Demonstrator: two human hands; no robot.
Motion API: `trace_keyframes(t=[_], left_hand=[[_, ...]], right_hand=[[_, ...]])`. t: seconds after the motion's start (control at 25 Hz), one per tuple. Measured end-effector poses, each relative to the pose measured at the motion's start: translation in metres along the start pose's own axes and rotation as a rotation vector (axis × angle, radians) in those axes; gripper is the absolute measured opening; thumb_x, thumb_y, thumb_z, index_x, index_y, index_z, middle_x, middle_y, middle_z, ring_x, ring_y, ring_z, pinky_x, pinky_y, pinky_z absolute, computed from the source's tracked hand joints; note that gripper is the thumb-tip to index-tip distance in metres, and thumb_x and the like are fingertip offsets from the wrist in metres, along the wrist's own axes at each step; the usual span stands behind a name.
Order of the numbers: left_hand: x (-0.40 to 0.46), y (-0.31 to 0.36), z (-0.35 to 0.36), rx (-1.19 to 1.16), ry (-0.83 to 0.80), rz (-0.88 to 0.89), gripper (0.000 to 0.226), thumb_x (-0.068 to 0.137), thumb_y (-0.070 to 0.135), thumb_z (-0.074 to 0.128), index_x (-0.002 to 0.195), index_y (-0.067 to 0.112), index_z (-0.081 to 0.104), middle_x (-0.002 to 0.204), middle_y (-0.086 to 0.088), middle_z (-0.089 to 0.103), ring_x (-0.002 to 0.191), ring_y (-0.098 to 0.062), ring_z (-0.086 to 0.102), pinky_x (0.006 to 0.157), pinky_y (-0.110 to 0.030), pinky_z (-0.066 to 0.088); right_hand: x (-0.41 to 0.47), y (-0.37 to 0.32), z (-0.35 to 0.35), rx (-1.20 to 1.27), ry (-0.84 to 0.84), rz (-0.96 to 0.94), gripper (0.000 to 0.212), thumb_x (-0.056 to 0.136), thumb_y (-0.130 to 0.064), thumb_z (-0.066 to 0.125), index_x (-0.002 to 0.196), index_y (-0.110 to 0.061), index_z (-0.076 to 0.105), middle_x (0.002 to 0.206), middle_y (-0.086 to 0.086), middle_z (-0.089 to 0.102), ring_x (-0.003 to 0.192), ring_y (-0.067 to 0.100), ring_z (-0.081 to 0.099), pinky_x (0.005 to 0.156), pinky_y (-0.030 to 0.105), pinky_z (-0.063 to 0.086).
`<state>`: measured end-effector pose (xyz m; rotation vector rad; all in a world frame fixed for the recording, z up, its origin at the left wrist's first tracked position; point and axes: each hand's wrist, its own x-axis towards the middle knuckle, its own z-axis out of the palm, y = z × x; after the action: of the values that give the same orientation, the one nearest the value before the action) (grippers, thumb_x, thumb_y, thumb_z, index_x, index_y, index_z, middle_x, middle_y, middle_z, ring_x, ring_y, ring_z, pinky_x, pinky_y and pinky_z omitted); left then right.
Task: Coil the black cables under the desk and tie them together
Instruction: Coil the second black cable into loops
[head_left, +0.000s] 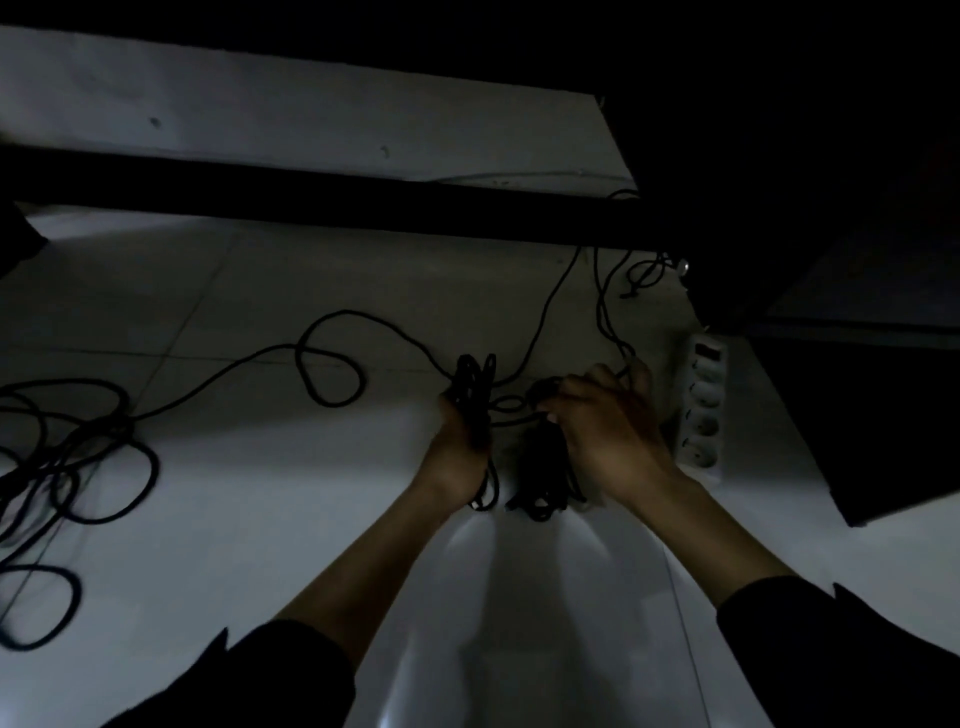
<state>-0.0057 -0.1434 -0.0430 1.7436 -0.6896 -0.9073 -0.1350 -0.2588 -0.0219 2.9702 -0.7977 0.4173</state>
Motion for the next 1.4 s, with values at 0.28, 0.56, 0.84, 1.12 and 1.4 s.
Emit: trace_keyframes(t=[0.28, 0.56, 0.84, 1.12, 1.4], left_hand=[[0.026, -0.030, 0.032, -0.019, 0.006, -0.133, 0.073, 0.092, 0.044, 0.050, 0.151, 0.019, 0.015, 0.147, -0.012, 0.035, 0.130, -0.028, 0.042, 0.106, -0.041, 0.043], [0.031, -0.026, 0.030, 0.419, -0.039, -0.114, 0.068, 0.095, 0.042, 0.051, 0.145, 0.007, 0.021, 0.139, -0.014, 0.047, 0.119, -0.030, 0.054, 0.092, -0.030, 0.044], [0.021, 0.009, -0.030, 0.694, -0.311, 0.110, 0.055, 0.073, 0.045, 0.071, 0.117, 0.016, 0.054, 0.107, 0.001, 0.052, 0.104, -0.018, 0.051, 0.078, -0.022, 0.038], [-0.009, 0.050, -0.050, -0.047, -0.439, 0.093, 0.038, 0.080, -0.017, 0.059, 0.080, 0.021, 0.059, 0.060, 0.019, 0.064, 0.057, 0.005, 0.060, 0.056, -0.010, 0.045], [0.016, 0.044, -0.027, -0.337, -0.058, -0.094, 0.019, 0.092, 0.018, 0.059, 0.099, 0.003, 0.067, 0.073, -0.003, 0.064, 0.066, -0.015, 0.060, 0.057, -0.020, 0.048]], right_hand=[[-0.012, 0.001, 0.031, 0.156, -0.203, 0.135, 0.059, 0.086, -0.045, 0.024, 0.119, -0.023, 0.068, 0.134, 0.006, 0.057, 0.127, 0.031, 0.047, 0.114, 0.060, 0.009], [0.011, 0.015, 0.033, 0.212, 0.012, -0.134, 0.033, 0.081, -0.014, 0.047, 0.108, -0.018, 0.065, 0.097, 0.008, 0.071, 0.093, 0.027, 0.065, 0.104, 0.043, 0.025], [0.071, 0.002, -0.004, 0.324, 0.150, -0.425, 0.013, 0.084, -0.016, 0.066, 0.093, -0.012, 0.075, 0.092, -0.001, 0.071, 0.088, 0.010, 0.057, 0.088, 0.024, 0.033], [0.085, 0.001, -0.027, 0.929, -0.256, 0.084, 0.008, 0.087, -0.005, 0.066, 0.084, -0.011, 0.070, 0.078, -0.004, 0.063, 0.077, 0.001, 0.063, 0.079, 0.021, 0.053], [0.054, 0.007, 0.003, 0.482, -0.272, -0.087, 0.023, 0.097, -0.017, 0.052, 0.099, 0.001, 0.066, 0.097, 0.013, 0.069, 0.090, 0.026, 0.065, 0.074, 0.033, 0.047]])
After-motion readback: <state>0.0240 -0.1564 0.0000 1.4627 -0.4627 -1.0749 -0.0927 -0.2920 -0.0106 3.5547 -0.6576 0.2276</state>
